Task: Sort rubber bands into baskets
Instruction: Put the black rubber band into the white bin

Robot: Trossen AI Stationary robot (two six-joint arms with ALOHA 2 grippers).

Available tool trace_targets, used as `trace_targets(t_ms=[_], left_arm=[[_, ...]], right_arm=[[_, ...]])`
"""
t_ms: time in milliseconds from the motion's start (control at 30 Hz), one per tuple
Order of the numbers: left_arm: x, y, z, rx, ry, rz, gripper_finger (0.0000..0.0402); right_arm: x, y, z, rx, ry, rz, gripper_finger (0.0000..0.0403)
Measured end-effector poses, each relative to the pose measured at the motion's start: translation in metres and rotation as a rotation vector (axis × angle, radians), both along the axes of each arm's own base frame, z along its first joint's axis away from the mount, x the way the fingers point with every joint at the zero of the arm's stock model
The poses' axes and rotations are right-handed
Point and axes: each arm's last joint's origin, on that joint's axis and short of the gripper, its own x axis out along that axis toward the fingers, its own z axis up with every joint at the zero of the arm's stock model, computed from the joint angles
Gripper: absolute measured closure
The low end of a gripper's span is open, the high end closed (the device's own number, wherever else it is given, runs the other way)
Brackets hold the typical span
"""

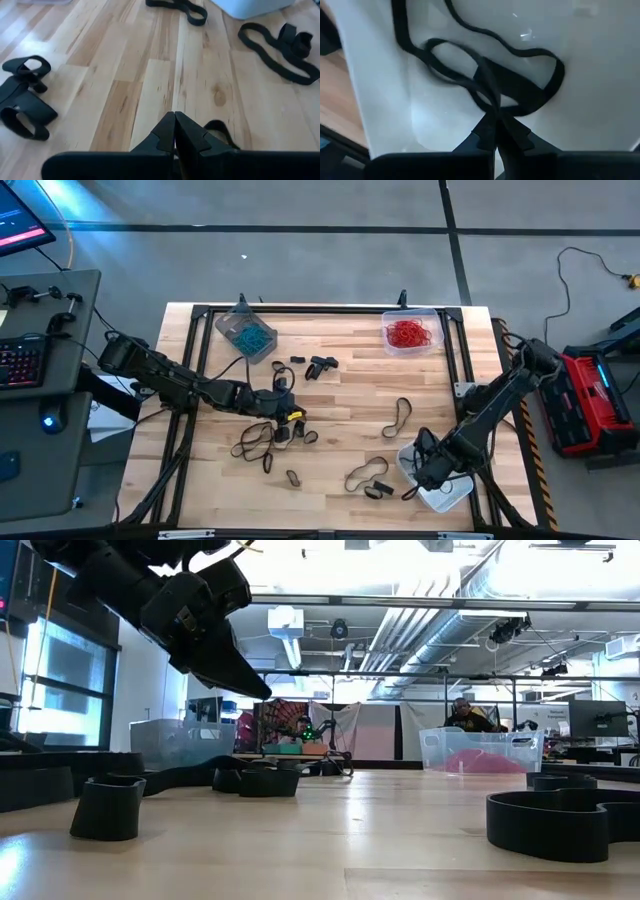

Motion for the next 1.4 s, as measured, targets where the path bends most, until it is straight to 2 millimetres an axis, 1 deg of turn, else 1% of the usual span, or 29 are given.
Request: trace_targets(t_ms=[100,200,367,467,533,633,767,933,1167,1233,1300,1400], left_arm=[[-0.002,0.0,-0.002,0.008,0.031,-0.001,0.0399],[-0.004,0.001,-0.006,0.017,0.073,-0.001,0.0397],[-0.008,-0.002,-0.009,0.043,0.124,-0.01,0.0369],[-0.013,-0.002,-0.013,0.069,0.175,0.025,0.0345],[-0.016,-0.001,-0.016,0.062,0.212,0.05,0.0329],[-0.019,0.0,-0.019,0.029,0.256,0.071,0.031],[-0.02,-0.002,-0.021,-0.017,0.277,0.055,0.0296],[-0.018,-0.004,-0.031,-0.05,0.324,0.017,0.0293],[-0.016,-0.004,-0.048,-0.025,0.388,0.028,0.0293],[-0.015,-0.004,-0.05,-0.025,0.391,0.037,0.0296],[-0.015,-0.004,-0.051,-0.023,0.393,0.041,0.0307],[-0.015,-0.004,-0.05,-0.015,0.393,0.029,0.034]], right_arm=[[0.0,0.0,-0.001,0.001,-0.008,0.027,0.039],[0.002,0.001,0.007,-0.007,-0.02,0.044,0.0355],[0.007,0.005,0.032,-0.049,-0.056,0.06,0.0284],[0.011,0.006,0.051,-0.089,-0.093,0.057,0.0256],[0.013,0.007,0.062,-0.114,-0.13,0.053,0.0246],[0.016,0.008,0.075,-0.137,-0.185,0.07,0.0241],[0.019,0.009,0.085,-0.153,-0.245,0.099,0.024],[0.02,0.008,0.087,-0.185,-0.279,0.112,0.024],[0.021,0.007,0.087,-0.218,-0.302,0.132,0.024],[0.021,0.007,0.087,-0.226,-0.31,0.138,0.024],[0.022,0.006,0.087,-0.235,-0.318,0.148,0.024],[0.023,0.006,0.087,-0.255,-0.34,0.155,0.024]])
